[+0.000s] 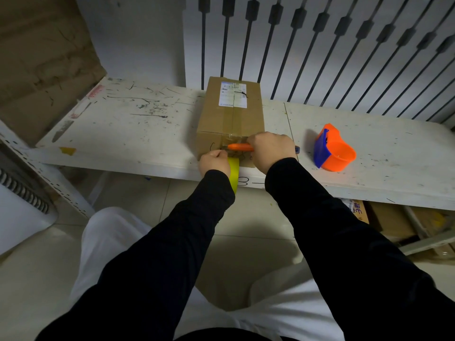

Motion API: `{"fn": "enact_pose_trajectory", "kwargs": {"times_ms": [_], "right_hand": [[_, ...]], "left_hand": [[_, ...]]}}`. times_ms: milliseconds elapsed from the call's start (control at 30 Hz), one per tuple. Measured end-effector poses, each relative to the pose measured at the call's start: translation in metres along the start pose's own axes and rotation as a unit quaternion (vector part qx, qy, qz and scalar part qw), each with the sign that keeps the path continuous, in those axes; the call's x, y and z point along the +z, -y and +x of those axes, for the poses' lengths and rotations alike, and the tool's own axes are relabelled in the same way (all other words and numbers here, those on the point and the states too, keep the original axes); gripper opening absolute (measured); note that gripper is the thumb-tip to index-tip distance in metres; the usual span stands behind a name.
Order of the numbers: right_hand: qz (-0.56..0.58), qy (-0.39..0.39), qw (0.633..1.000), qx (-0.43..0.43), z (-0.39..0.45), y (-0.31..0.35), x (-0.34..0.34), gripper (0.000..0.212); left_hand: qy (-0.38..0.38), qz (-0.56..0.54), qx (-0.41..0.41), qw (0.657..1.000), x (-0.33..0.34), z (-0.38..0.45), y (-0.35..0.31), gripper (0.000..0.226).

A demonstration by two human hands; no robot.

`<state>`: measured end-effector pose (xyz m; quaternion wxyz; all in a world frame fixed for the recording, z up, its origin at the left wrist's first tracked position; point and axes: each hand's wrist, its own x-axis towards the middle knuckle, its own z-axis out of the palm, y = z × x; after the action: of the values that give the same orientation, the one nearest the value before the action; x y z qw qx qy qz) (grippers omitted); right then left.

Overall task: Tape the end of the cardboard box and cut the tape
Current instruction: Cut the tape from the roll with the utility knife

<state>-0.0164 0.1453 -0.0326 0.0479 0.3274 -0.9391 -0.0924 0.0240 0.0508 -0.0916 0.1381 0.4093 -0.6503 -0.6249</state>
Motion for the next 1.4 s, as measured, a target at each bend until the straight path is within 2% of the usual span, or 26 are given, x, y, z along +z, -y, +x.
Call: {"fn": "enact_pose_trajectory", "kwargs": {"times_ms": [333,733,867,1000,1133,1400], "right_hand": [[-0.009,0.009,1.000,0.023,-0.004,-0.003,0.002,0.023],[0.000,0.013,0.999,0.041,-0.009,-0.016,0.004,0.024],[0.089,-0.010,0.995,0.039,-0.012,-0.019,-0.005,0.022],[0.217,-0.009,0.974,0.059,-0.006,-0.013,-0.011,0.027],[0.277,0.005,0.958,0.078,0.001,-0.008,-0.003,0.027],[0.386,-0.018,0.912,0.136,0.011,0.000,0.007,0.032]], "left_hand": [[-0.022,-0.016,-0.039,0.999,0.001,0.001,-0.005,0.028],[-0.012,-0.013,-0.034,0.999,-0.004,0.002,0.003,0.028],[-0.009,-0.009,-0.041,0.999,-0.006,0.001,0.006,0.029],[-0.009,-0.006,-0.041,0.999,-0.008,-0.001,0.009,0.028],[-0.020,-0.005,-0.037,0.999,-0.012,-0.001,0.013,0.027],[-0.006,-0.007,-0.028,1.000,-0.012,-0.007,0.009,0.028]]}}
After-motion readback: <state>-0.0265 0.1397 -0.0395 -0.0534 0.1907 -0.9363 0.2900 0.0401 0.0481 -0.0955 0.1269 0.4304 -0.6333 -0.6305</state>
